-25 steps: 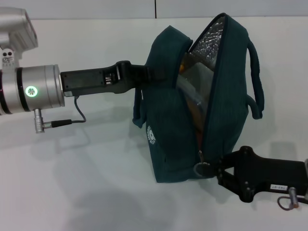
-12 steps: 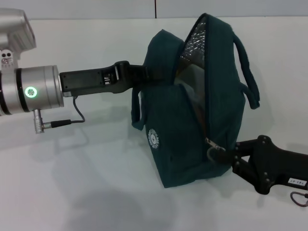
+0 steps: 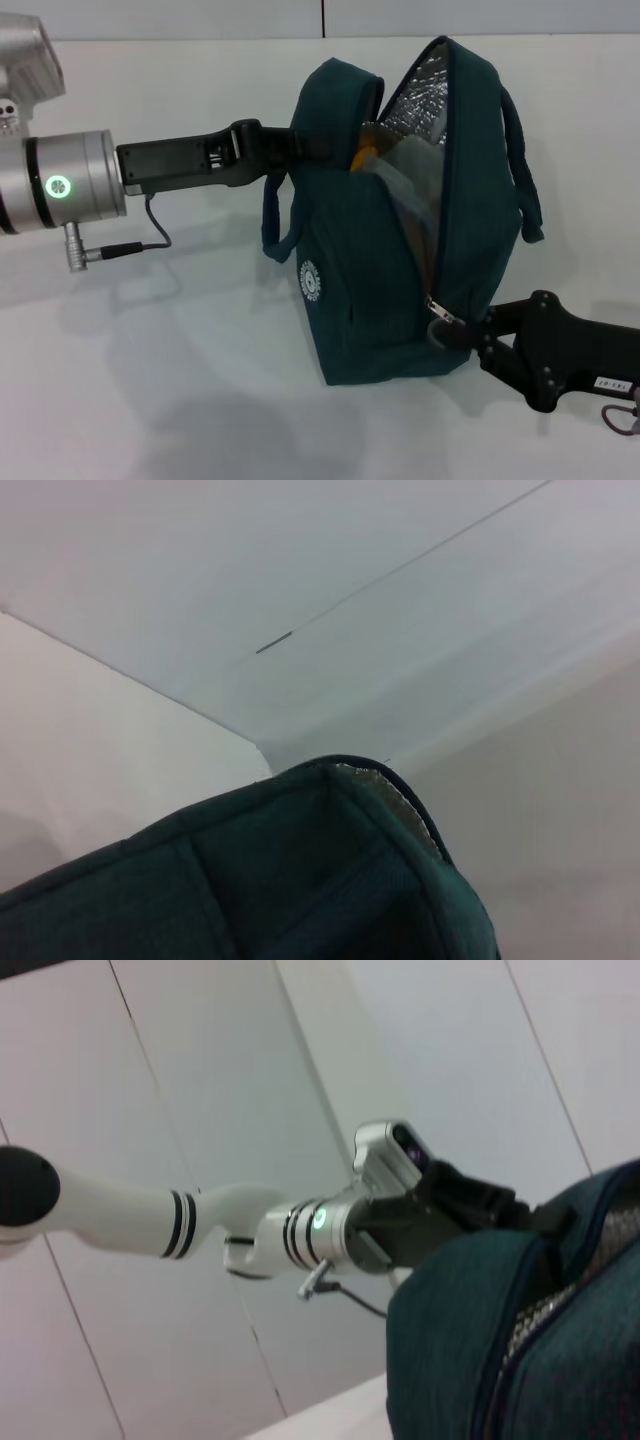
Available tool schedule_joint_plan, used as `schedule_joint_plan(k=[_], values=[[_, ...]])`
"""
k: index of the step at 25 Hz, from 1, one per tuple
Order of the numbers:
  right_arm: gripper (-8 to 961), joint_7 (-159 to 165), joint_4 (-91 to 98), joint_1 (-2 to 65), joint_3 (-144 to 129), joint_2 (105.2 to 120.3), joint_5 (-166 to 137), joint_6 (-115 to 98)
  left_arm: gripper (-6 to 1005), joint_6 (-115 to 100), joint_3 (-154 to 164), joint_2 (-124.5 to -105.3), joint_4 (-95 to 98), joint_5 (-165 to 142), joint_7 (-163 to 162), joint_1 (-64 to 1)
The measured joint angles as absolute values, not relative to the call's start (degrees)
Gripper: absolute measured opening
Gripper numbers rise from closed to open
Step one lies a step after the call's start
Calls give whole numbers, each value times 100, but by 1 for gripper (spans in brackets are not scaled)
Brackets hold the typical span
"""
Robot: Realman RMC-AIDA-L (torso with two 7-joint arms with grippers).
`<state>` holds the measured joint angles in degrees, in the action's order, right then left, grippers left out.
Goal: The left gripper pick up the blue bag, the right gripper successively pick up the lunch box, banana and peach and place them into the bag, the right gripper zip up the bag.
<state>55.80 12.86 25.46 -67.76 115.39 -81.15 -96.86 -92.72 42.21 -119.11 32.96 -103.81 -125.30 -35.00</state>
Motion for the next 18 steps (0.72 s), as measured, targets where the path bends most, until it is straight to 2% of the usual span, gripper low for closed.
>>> schedule_joint_plan(k=[18], values=[[17, 5888, 1389, 2803, -7125, 11595, -8137, -9114, 37, -9263, 4237, -11936, 3250, -10327, -12455, -3553]])
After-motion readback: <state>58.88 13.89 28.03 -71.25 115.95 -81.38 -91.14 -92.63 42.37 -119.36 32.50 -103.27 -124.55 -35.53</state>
